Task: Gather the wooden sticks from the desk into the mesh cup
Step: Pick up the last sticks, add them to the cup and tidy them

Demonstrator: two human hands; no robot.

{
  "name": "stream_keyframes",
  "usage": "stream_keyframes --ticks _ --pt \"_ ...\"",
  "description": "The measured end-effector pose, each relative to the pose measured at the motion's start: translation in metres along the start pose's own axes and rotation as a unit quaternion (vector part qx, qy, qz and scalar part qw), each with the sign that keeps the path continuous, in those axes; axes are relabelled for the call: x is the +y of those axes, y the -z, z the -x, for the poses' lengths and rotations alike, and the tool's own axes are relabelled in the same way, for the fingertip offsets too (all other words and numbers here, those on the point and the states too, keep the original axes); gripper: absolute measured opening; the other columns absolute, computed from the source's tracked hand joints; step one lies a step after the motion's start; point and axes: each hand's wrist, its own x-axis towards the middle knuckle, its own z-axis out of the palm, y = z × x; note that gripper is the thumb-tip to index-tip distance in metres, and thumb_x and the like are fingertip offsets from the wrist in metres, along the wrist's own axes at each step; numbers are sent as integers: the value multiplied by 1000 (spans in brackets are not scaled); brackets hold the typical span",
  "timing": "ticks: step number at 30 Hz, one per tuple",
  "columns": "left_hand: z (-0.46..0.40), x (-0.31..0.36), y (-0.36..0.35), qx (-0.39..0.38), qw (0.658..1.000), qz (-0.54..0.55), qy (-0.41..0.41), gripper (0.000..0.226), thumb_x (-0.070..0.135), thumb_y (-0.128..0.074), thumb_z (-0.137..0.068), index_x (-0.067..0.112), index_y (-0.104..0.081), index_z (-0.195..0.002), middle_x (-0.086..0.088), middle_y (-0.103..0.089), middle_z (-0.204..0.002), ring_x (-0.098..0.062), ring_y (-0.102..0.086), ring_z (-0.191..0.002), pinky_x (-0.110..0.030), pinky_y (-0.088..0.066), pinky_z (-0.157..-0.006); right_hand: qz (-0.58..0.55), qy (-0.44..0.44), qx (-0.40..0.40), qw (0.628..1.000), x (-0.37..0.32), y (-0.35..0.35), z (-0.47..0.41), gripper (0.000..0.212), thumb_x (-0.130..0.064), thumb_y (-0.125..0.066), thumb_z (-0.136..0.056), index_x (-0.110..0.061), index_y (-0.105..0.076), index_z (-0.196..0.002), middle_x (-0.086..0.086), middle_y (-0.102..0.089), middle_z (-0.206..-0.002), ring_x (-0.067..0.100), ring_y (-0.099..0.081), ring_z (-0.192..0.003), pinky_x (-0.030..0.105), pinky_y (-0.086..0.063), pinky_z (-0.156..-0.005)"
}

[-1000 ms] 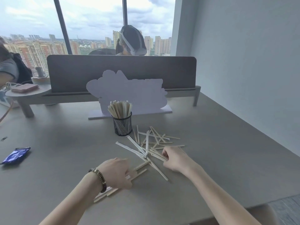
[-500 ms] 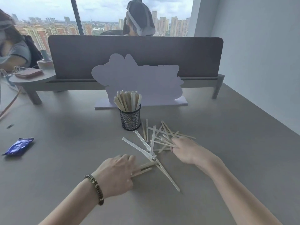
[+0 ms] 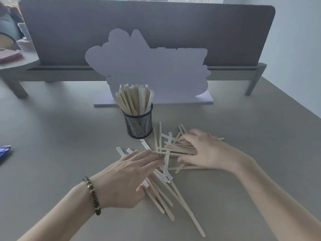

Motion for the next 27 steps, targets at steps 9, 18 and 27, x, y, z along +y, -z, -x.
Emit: stream_keyframes --ticks 9,18,27 --pt "-3 -7 -1 14 998 -48 -28 40 25 -56 -77 32 -56 -116 15 -53 -111 -10 -49 -107 -24 -36 -100 88 10 -9 996 7 -1 4 83 -52 -75 -78 -42 -33 -149 -7 -47 -138 17 -40 -133 39 -29 -110" --pt "-9 -14 8 -1 996 -69 -58 39 40 -61 -68 38 -62 -107 17 -58 -102 -4 -61 -92 -22 -58 -73 74 43 42 995 0 -7 7 42 -25 -63 -93 -32 -51 -133 -2 -60 -118 21 -56 -116 32 -41 -94" --pt "-11 -6 12 -18 994 -101 -38 45 24 -73 -48 32 -48 -84 16 -49 -75 -3 -53 -64 -13 -31 -46 123 24 10 992 -7 -23 7 47 -20 -52 -91 -17 -40 -136 7 -54 -119 27 -51 -116 36 -44 -99"
